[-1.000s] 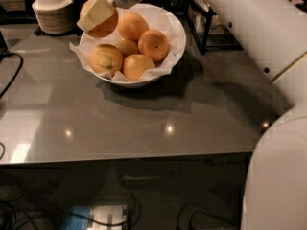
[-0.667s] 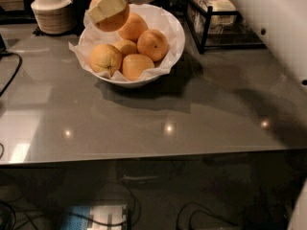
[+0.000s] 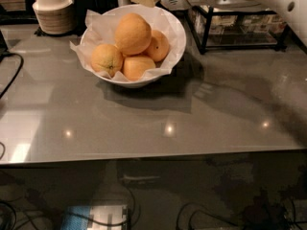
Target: Pick orange from white bowl
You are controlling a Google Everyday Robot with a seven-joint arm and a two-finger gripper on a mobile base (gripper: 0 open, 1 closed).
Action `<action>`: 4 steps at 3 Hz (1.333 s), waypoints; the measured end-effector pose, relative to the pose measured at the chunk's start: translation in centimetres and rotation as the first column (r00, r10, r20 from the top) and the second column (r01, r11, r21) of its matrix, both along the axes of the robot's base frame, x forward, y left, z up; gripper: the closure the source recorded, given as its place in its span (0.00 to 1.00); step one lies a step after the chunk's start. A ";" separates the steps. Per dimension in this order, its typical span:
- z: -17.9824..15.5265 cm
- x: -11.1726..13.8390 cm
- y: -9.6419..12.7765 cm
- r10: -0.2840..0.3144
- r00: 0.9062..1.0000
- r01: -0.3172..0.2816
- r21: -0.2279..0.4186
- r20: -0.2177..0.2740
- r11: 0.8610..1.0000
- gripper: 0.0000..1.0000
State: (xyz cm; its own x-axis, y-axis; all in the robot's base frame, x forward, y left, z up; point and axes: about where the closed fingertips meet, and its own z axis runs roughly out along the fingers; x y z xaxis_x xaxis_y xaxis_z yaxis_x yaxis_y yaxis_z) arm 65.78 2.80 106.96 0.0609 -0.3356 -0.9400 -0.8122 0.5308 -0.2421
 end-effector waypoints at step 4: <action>0.3 -0.3 -0.9 -0.009 1.000 0.009 0.005 0.006 1.000 0.35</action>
Offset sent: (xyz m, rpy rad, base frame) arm -0.0036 -0.0132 0.0031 0.0076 -0.0073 -0.0137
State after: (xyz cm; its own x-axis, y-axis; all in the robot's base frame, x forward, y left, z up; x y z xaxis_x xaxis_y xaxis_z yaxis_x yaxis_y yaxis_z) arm 65.47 1.86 107.23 0.0633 -0.3310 -0.9415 -0.8058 0.5396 -0.2440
